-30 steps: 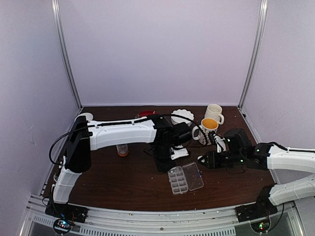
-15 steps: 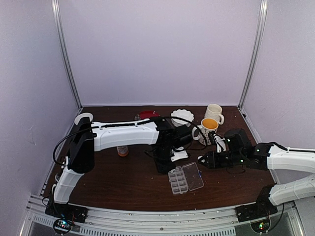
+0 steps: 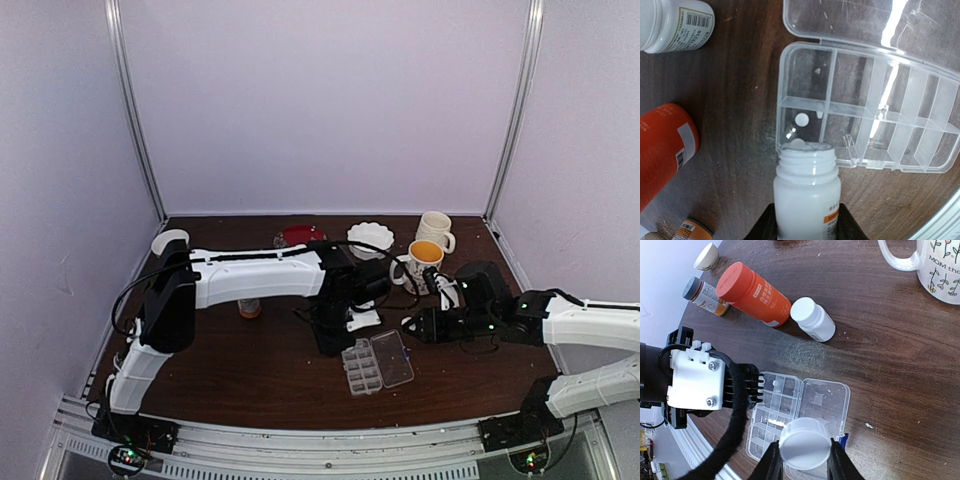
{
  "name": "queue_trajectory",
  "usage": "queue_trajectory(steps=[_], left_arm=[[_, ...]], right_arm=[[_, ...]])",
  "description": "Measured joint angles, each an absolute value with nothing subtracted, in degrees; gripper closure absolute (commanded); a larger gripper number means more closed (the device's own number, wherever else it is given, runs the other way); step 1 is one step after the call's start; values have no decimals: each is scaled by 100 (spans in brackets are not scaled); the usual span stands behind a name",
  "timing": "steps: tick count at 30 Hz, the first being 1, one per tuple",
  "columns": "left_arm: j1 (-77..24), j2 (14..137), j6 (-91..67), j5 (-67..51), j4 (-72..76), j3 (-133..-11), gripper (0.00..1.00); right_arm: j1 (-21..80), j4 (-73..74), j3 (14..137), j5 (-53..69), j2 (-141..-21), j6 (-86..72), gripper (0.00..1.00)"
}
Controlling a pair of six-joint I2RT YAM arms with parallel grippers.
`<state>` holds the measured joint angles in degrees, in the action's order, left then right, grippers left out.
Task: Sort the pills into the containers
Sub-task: Pour the pill into the compartment of the pill container.
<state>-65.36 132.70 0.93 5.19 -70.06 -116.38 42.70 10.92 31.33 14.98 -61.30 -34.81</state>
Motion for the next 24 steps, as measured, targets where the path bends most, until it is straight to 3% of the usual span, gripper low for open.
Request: queue_trajectory(steps=[24], left_arm=[[-6536, 13321, 91, 578, -7081, -11697, 89]], right_arm=[[4268, 1105, 3135, 1498, -6130, -3472, 91]])
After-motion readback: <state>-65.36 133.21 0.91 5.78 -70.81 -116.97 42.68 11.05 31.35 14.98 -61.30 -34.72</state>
